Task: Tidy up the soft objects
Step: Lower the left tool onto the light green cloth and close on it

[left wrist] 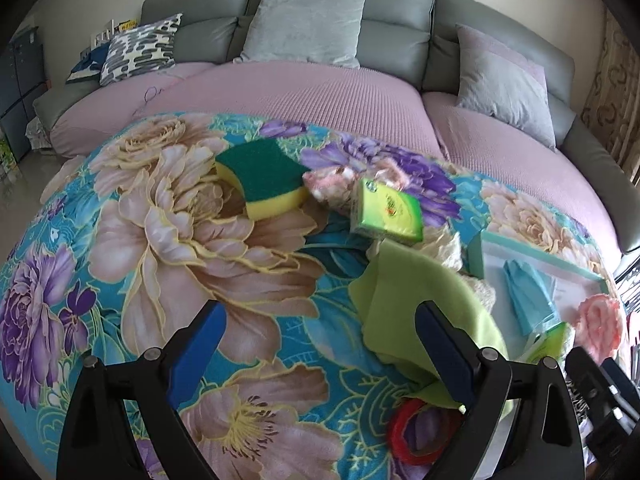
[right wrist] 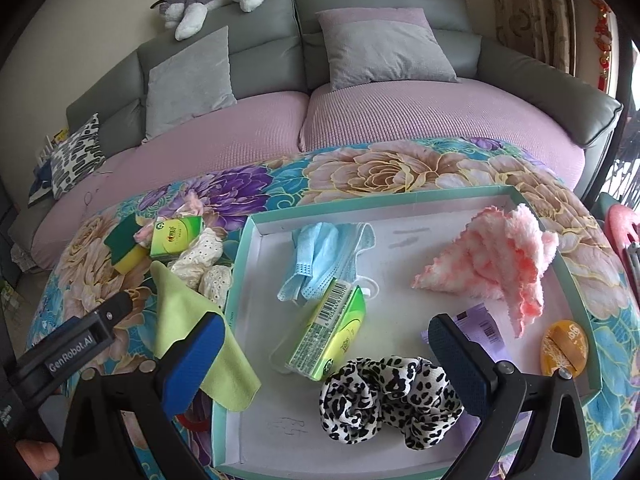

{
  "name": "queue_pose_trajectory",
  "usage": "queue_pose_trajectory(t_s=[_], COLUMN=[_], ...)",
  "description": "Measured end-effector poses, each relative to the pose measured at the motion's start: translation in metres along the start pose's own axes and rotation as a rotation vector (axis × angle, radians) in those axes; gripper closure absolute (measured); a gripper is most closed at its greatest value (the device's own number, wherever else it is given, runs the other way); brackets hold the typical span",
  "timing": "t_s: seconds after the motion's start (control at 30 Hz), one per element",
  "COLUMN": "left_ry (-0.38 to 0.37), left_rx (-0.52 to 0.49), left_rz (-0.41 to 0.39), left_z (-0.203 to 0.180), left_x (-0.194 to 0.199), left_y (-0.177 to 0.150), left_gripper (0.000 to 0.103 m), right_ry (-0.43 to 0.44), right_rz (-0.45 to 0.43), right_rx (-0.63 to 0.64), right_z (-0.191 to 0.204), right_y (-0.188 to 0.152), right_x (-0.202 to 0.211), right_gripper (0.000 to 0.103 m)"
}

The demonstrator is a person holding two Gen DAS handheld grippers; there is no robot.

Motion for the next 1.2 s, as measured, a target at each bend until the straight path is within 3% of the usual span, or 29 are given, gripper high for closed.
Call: queue_pose_trajectory(t_s=[0.53,0.83,1.2], left_ry=[-0.062,-0.088,-0.144], left_rx=[0.024,-0.001,0.005], left_rz=[-0.023,-0.032,-0.028], left_z=[-0.005,-0.007,-0.014], left_x=[-0.005,-0.006,0.006], left_y=[-0.002,-0.001,0.001], left_gripper=[0.007,0.007,0.007], right_ry=[-0.102,-0.207,-0.212], right_rz=[-0.019,-0.007,-0.012], right_rx=[-0.079,0.012,0.043], right_z=[-0.017,-0.009,-0.010], right_y=[0.017,0.024,0.015], right_x=[0.020,0.009,0.011], right_gripper=[0.000,0.000,0.000])
Point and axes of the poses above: each gripper's, at about its wrist camera, not at the fingertips, and x roughly against the way its jaws point, z to its left, y to its top, the point moved 5 cm from there along -x, roughly the way its jaws point, and after that the axes turned 4 degrees about -z, right-handed, at the moved point
